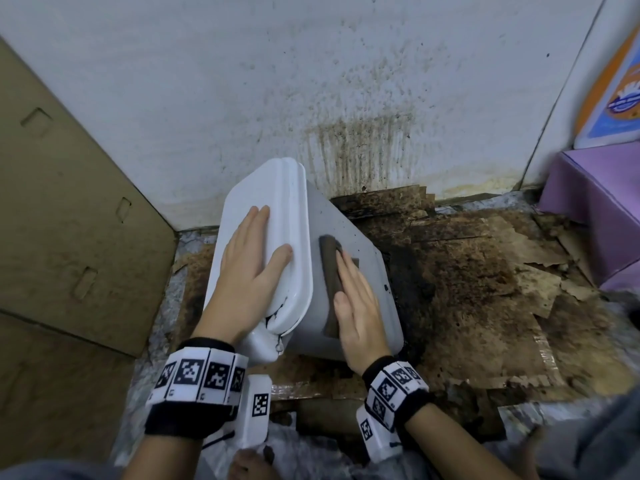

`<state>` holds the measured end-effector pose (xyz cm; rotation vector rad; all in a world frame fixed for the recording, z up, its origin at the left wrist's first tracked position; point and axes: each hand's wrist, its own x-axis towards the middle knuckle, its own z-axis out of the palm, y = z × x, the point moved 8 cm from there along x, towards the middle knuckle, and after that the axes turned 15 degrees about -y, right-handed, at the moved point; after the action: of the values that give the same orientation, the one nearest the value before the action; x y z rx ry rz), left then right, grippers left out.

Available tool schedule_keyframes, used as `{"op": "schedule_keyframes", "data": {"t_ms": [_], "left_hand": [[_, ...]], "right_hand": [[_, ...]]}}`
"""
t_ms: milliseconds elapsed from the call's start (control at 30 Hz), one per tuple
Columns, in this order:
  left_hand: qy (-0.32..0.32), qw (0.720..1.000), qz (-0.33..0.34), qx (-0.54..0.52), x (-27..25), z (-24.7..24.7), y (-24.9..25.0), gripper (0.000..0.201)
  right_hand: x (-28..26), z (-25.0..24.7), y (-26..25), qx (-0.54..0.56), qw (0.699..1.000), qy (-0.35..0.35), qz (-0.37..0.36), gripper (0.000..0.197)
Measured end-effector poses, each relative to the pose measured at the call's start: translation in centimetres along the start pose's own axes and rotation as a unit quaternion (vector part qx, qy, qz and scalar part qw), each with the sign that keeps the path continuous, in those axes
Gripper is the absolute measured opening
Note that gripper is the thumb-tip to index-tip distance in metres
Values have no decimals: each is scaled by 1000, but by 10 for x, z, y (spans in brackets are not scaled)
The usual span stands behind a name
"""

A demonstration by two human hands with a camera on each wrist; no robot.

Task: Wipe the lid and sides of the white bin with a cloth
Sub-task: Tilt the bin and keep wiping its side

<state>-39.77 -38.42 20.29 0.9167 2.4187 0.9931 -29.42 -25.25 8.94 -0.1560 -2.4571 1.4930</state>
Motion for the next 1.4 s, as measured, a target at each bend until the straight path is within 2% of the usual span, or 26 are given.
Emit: {"op": "schedule_keyframes", "data": {"t_ms": [200,300,400,533,667,833,967,1100,1200,1300,1400], "left_hand": [[-1,999,-7,-34,-1,-5,-9,73],[1,999,-4,-40,-1,-5,-9,72],[2,999,-6,-42,-1,-5,-8,72],[0,1000,-6,-30,0,-5,-6,73],[-2,1000,-5,-14,0,-3,-3,69],[-1,1000,-13,5,0,-1,-2,63],[-1,1000,-12,5,1,-2,-5,63],[5,1000,-3,3,0,-2,-5,66],[9,1000,2,-3,0,-3,-5,71],[4,1000,2,-15,0,-3,-7,67],[6,1000,3,-23,0,-4,-7,70]], "right_hand": [[-33,4,86,83,983,28,159,49],[-40,5,100,113,968,60,214,50],[-40,8,101,130,960,75,237,59],[-35,6,91,146,957,88,234,63],[-22,10,50,132,969,77,195,63],[0,16,-36,131,987,37,87,60],[8,17,-62,105,994,8,30,59],[2,12,-49,18,1000,24,-8,55],[-2,9,-24,-8,999,31,-15,54],[-12,5,22,9,999,42,28,53],[-27,3,74,72,988,62,123,49]]}}
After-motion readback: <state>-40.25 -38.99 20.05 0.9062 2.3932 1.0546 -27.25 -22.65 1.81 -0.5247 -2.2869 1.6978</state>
